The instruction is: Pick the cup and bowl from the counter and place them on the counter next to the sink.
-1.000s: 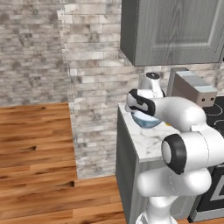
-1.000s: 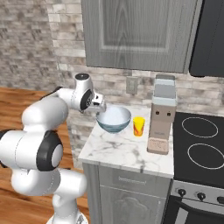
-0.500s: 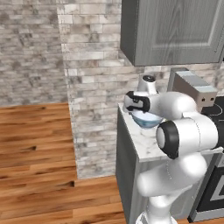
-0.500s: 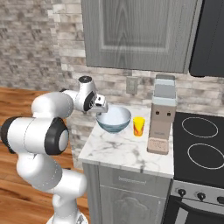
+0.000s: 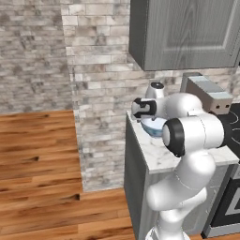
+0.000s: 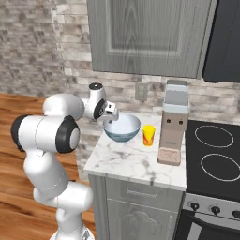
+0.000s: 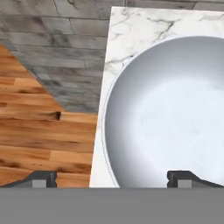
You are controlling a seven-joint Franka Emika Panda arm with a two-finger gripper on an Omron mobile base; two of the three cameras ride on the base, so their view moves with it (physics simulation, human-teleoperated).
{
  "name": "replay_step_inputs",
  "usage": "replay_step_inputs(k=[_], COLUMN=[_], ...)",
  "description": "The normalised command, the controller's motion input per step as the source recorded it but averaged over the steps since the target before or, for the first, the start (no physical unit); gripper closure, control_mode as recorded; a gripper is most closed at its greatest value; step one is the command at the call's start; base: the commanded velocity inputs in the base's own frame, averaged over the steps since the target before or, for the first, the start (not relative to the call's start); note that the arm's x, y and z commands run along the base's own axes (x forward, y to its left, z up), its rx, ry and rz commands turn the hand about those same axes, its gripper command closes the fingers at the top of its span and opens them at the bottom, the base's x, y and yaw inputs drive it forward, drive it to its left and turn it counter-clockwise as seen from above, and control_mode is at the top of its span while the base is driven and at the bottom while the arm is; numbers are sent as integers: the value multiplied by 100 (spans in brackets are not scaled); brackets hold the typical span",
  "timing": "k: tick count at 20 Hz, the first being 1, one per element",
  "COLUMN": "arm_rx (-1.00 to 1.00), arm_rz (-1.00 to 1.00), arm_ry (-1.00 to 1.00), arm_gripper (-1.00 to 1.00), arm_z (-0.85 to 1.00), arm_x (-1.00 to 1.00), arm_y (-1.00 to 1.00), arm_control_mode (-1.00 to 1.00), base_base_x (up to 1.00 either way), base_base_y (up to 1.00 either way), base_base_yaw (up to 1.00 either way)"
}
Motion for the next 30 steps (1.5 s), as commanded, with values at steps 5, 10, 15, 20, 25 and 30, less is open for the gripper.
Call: replay_step_inputs(k=[5,10,15,20,25,30], arm_rx=[0,0,0,0,0,0], arm_rz=[0,0,0,0,0,0], arm_ry=[2,1,0,0,0,0], arm_gripper=[-100,-100,-100,-100,-100,-100], arm_z=[-14,-18,-12,-20,-18,-15], arm_x=[31,19,1,0,0,0], arm_y=[-17,-3,0,3,2,0], arm_control_mode=[-100,-100,-100,-100,-100,-100], base_base_x=[0,0,0,0,0,0], base_base_y=[0,0,0,0,0,0], base_base_yaw=[0,0,0,0,0,0])
